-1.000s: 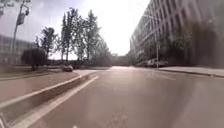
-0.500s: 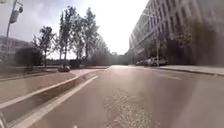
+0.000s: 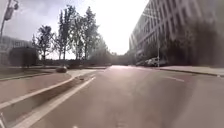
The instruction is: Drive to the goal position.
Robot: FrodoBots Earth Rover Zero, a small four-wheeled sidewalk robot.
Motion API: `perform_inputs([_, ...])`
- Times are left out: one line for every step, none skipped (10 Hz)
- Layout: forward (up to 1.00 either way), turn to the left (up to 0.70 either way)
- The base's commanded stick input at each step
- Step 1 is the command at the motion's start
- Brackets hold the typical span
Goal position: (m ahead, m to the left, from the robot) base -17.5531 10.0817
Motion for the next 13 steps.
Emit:
perform_inputs([0.70, 0.00])
perform_inputs([0.70, 0.00])
perform_inputs([0.70, 0.00])
perform_inputs([0.70, 0.00])
perform_inputs([0.70, 0.00])
perform_inputs([0.70, 0.00])
perform_inputs([0.70, 0.00])
perform_inputs([0.70, 0.00])
perform_inputs([0.70, 0.00])
perform_inputs([0.70, 0.00])
perform_inputs([0.70, 0.00])
perform_inputs([0.70, 0.01])
perform_inputs([0.70, 0.10])
